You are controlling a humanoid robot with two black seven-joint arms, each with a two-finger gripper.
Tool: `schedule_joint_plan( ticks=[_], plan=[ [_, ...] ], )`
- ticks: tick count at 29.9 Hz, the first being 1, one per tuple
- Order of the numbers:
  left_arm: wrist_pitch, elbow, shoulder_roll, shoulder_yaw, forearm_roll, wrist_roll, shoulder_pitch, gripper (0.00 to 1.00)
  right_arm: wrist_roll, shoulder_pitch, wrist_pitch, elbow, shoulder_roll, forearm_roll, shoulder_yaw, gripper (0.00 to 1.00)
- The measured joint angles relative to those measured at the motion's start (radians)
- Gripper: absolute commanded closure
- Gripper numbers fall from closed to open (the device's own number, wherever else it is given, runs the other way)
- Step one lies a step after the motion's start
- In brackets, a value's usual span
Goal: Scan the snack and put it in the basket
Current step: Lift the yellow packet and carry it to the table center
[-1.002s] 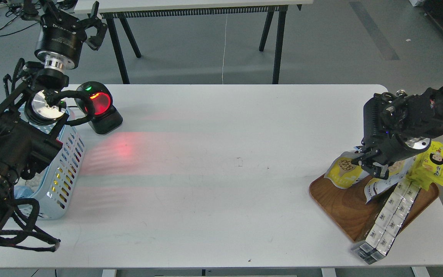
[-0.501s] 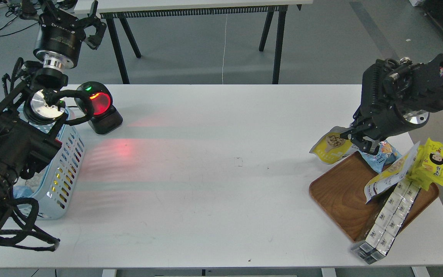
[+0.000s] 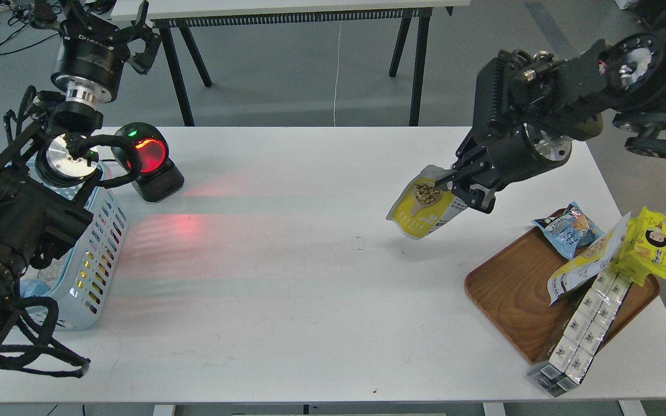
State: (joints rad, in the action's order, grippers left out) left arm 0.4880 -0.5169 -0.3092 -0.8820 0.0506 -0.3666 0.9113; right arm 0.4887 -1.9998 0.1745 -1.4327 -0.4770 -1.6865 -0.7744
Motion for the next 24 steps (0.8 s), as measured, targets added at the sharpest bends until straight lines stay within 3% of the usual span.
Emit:
schedule_joint_plan(
  ticks=[8,24],
  plan=[
    [0.0,0.0,0.001,0.0,0.001,0.0,0.0,0.0,0.0,0.004,0.0,0.06,0.134,0.015,0.003,1.0],
    [0.001,0.0,-0.015,-0.001,0.001,-0.001,-0.005,0.0,0.0,0.099,-0.004,0.326,0.458,0.13,0.018,1.0]
  ],
)
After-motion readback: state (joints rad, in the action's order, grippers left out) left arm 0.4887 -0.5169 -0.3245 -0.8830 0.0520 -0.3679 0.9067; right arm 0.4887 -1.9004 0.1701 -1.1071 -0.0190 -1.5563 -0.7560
